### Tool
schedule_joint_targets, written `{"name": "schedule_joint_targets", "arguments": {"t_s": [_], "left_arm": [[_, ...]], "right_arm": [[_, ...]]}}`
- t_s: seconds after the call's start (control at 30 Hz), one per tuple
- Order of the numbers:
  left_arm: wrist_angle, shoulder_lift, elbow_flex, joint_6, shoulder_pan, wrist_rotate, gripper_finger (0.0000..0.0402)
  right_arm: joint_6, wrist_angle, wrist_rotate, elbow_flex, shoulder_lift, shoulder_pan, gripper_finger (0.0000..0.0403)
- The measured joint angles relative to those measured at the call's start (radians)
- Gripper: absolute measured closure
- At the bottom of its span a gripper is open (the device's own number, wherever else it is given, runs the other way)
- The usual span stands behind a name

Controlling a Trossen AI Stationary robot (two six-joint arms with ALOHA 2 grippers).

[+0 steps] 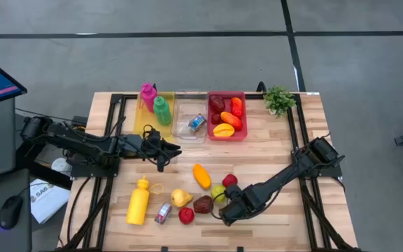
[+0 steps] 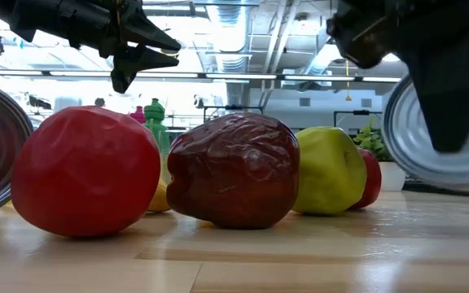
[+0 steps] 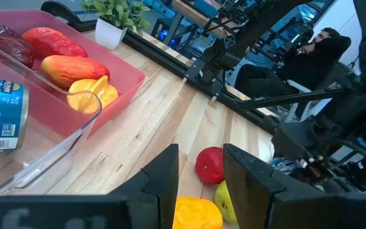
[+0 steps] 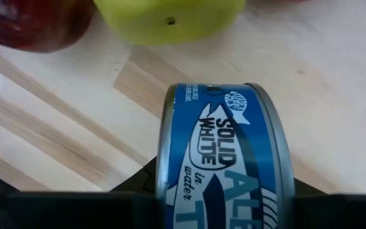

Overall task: Pick & Place Food Item
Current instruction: Put the blue tuna can into the transparent bin

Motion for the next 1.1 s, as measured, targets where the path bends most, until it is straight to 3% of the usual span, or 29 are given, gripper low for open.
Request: {"name": "schedule_joint_targets", "arguments": {"t_s": [0.27, 0.47, 0.8, 1.1], "left_arm": [[0.000, 0.000, 0.000, 0.001, 0.000, 0.000, 0.0289], [0.005, 0.000, 0.000, 0.001, 0.000, 0.000, 0.0289], [0.006, 0.000, 0.000, 0.001, 0.000, 0.000, 0.0289], [0.053, 0.000, 0.000, -0.053, 0.000, 0.000, 0.0289]], "right_arm": [[-0.092, -0.223, 0.013, 0.124, 0.000, -0.008, 0.0289], [-0.139, -0.408, 0.097, 0.235, 0.000, -0.035, 0.0289], [-0.290, -0.533, 0.435, 0.444, -0.001, -0.094, 0.0289], [-0.705, -0.534, 0.716, 0.521, -0.001, -0.163, 0.0289]]}}
